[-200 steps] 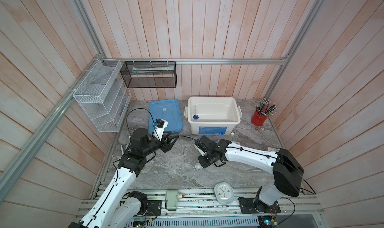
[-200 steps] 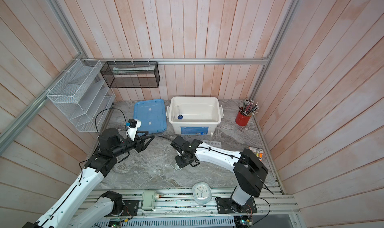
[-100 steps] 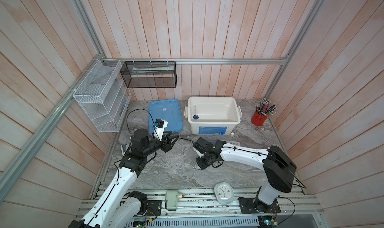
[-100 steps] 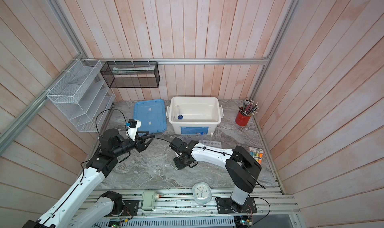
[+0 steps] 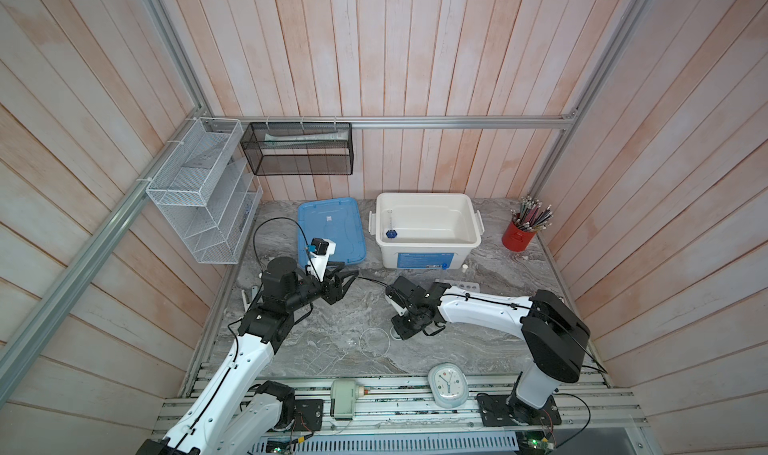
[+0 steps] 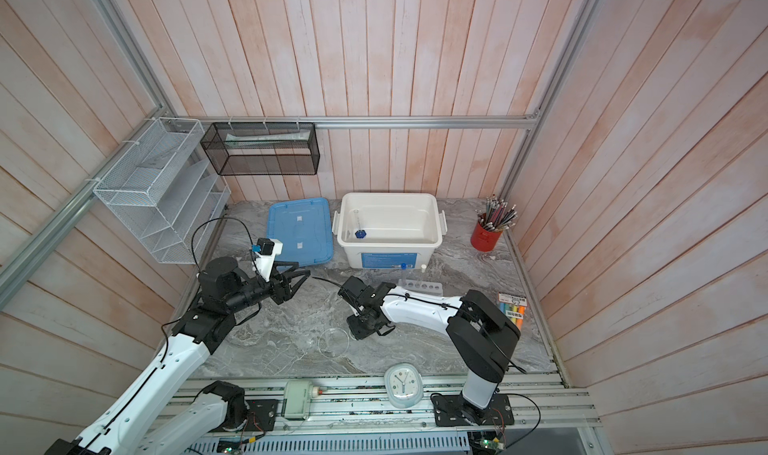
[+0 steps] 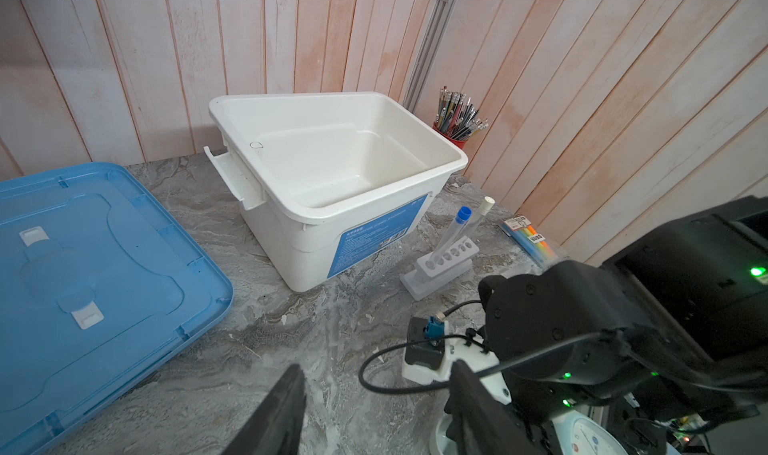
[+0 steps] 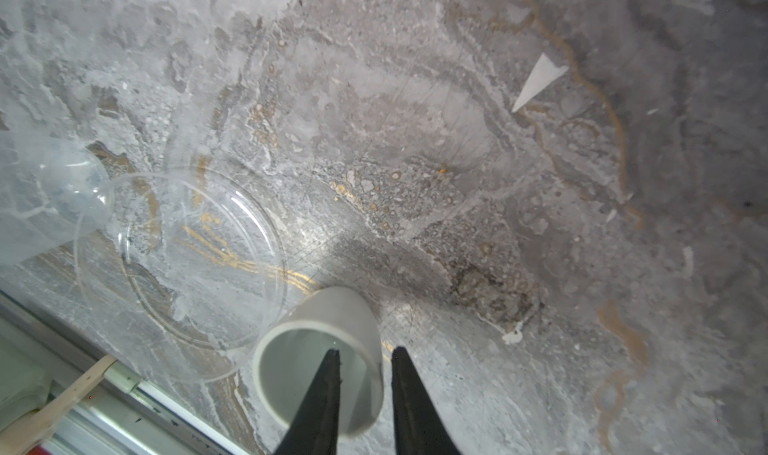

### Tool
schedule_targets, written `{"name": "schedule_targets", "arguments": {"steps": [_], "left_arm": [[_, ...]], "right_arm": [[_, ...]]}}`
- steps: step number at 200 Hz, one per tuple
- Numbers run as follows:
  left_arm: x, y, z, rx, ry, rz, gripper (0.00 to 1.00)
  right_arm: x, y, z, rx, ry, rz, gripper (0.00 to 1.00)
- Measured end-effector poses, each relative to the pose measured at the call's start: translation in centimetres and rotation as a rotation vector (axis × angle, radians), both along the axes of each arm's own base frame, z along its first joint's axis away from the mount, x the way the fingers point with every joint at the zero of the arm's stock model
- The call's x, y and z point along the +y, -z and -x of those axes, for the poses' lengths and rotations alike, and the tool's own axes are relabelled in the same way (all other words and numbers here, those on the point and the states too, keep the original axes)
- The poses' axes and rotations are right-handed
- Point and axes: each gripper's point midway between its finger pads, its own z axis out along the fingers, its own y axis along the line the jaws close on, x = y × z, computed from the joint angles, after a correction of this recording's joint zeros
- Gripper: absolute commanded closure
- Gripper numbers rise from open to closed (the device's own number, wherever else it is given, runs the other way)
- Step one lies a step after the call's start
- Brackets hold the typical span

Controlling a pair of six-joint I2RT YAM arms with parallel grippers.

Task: Organize the chemistry lab equipment
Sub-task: 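Close the right gripper on the rim of the small white cup, then lift the white cup with the right gripper and carry it over the bin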

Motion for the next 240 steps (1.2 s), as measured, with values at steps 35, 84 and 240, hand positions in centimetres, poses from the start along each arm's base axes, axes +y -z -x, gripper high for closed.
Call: {"name": "schedule_targets", "arguments": {"steps": [35,84,240], "left_arm": [[0.0,0.1,-0.1,0.003,0.0,-0.001,0.43],[0.0,0.2,-0.1,0.007,0.0,-0.002,0.43],[0.0,0.3,-0.1,0.009,0.0,-0.003,0.43]], "right_arm": [[0.0,0.5,0.0,0.005,0.0,0.007,0.82],[0.0,0.8,0.1,0.01,-0.004,0.011,0.94],[0.6,-12.4,-4.3,-0.118,-0.134,0.013,1.0]]}}
